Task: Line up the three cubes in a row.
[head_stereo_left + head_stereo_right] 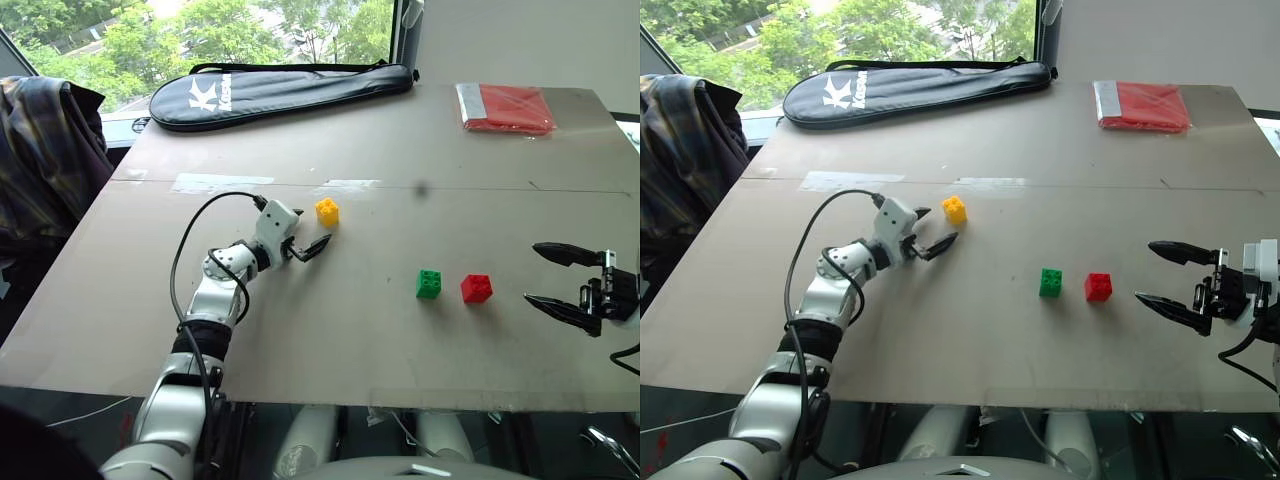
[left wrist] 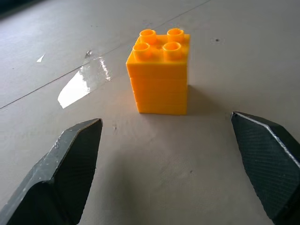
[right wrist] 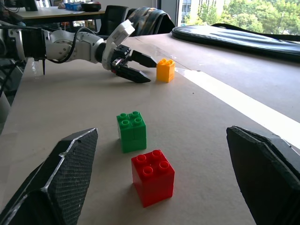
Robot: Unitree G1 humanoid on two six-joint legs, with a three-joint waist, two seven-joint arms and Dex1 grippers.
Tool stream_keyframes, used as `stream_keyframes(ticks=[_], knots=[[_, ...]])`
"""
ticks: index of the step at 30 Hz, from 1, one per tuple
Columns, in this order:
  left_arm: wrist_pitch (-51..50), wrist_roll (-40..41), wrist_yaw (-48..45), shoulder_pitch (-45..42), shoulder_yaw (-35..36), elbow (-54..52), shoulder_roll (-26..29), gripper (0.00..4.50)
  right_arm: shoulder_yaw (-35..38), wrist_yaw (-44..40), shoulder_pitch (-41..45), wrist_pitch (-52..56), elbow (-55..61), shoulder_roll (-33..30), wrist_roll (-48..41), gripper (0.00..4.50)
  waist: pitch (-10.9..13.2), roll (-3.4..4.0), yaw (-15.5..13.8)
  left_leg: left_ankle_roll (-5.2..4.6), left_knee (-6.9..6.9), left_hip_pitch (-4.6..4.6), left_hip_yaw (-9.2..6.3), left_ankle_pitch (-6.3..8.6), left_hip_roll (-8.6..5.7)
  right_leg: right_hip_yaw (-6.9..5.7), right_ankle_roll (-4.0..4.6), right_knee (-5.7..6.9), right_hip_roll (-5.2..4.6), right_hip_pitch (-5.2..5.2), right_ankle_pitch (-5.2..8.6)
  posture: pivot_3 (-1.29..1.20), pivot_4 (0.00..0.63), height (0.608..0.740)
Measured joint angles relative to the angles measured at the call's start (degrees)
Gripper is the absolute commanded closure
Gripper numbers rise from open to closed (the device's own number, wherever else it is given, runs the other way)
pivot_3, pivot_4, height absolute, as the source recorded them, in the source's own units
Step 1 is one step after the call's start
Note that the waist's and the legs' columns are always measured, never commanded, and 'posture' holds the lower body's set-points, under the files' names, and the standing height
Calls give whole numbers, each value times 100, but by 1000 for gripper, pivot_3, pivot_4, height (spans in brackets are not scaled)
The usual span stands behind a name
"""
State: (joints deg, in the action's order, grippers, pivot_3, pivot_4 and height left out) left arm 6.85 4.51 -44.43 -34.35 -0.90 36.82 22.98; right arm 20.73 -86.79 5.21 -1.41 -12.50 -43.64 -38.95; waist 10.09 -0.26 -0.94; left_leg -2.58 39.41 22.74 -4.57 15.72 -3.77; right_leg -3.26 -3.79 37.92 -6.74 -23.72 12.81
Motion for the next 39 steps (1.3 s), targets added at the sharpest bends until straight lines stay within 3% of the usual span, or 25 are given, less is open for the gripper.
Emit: stream_keyframes(ticks=[10,14,21,22,24,29,39], knots=[[749,-31,-1207,-1281,-45,2331,23,19,35,108,-163,-1,139,43,3,0,-4,3,-7,-3,1,0,0,1,-2,-3,-7,2,-1,2,-4,0,150,694],[783,-101,-1281,-1739,15,3030,-65,19,50,107,-165,6,144,41,0,0,-5,2,-20,-4,6,0,-1,0,-4,-2,-15,2,0,4,-8,0,150,694],[770,-203,-1175,-1990,112,3366,-203,19,59,129,-173,36,194,40,-4,0,-5,2,-8,-5,7,0,-1,-1,-4,-1,-17,3,1,4,-9,0,150,694],[772,-204,-1201,-1990,140,3369,-218,412,60,133,-176,46,250,40,-6,0,-5,2,-11,-5,7,1,-1,-1,-5,-1,-17,2,1,4,-9,0,150,694],[775,-204,-1218,-1990,151,3368,-243,774,60,141,-176,58,257,40,-10,0,-5,2,-15,-5,7,2,-1,-1,-5,-1,-17,1,0,4,-9,0,150,694],[799,-207,-1231,-1993,217,3366,-357,3127,60,209,-117,95,252,40,-9,0,-5,1,-1,-5,6,3,-1,-1,-6,-1,-18,0,0,3,-10,0,150,694],[934,-265,-1362,-1960,213,3352,-344,3219,60,208,-43,105,243,40,-7,0,-4,1,4,-3,5,4,-1,-2,-6,-2,-18,-1,-1,3,-10,0,150,694]])
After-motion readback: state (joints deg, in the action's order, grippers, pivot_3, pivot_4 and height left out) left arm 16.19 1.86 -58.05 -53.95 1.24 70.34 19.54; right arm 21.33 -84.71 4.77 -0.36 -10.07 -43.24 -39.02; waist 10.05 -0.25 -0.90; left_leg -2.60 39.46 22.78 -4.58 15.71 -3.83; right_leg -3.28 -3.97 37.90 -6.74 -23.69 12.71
